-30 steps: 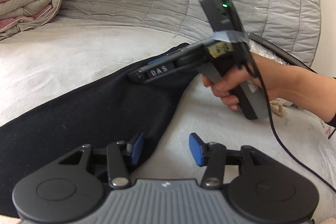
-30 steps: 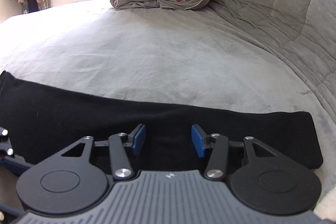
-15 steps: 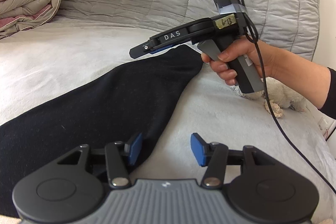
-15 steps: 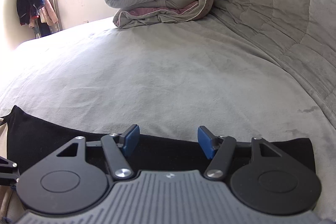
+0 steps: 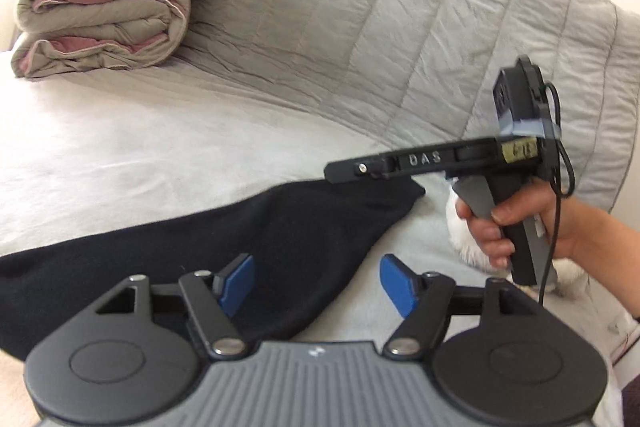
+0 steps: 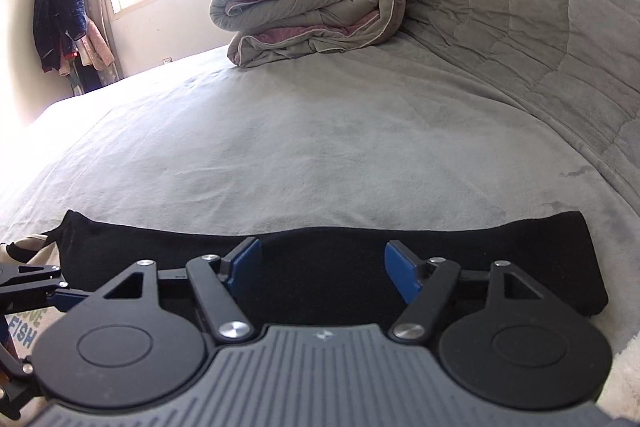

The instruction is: Fold clothes

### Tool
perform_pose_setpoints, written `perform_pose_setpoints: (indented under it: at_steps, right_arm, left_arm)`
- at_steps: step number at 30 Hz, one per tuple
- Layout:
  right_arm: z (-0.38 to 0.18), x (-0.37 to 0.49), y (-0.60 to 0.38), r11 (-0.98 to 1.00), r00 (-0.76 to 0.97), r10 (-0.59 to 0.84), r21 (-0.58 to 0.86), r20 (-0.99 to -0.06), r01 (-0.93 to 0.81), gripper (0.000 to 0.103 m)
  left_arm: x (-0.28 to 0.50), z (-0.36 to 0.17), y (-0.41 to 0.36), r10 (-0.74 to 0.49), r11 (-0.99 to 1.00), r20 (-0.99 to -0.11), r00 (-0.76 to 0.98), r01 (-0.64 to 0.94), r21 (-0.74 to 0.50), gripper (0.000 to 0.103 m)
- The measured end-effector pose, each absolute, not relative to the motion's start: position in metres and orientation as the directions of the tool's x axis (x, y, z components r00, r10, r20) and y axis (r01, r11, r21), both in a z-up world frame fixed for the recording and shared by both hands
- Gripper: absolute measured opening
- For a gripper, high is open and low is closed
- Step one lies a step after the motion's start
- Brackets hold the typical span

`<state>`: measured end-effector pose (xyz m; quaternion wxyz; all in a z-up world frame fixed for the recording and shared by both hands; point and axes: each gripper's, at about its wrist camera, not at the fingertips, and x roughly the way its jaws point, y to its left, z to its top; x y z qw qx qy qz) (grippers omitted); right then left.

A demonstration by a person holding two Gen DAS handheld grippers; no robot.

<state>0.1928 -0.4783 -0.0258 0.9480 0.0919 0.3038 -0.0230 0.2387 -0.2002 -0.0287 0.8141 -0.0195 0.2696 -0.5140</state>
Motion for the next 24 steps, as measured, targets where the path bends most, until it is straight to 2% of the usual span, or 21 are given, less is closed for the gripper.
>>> perform_pose_setpoints:
  at_steps: [4,11,20,24]
  right_arm:
    - [-0.003,0.185,-0.457,0.984,0.827,0.034,0.164,-0.561,0.071,0.075]
    - [0.024,0.178,-0.409,0.978,0.84,0.1,0.206,-0.533,0.015,0.081]
    - [0.048,0.183,-0.336,0.976,0.839,0.194,0.189,-0.509,-0.111,0.089]
    - [0.054,0.19,-0.3,0.97,0.836,0.237,0.16,-0.495,-0.181,0.096]
  left_arm:
    - [0.23,-0.002,-0.157,-0.795,0.58,-0.412,0.446,0.759,-0.297,0.081]
    - [0.205,0.033,-0.086,-0.62,0.763,-0.479,0.622,0.619,-0.184,0.087]
    - [0.184,0.043,0.005,-0.432,0.895,-0.537,0.725,0.419,-0.154,0.091]
    - [0.184,0.041,0.042,-0.341,0.935,-0.557,0.757,0.334,-0.118,0.094]
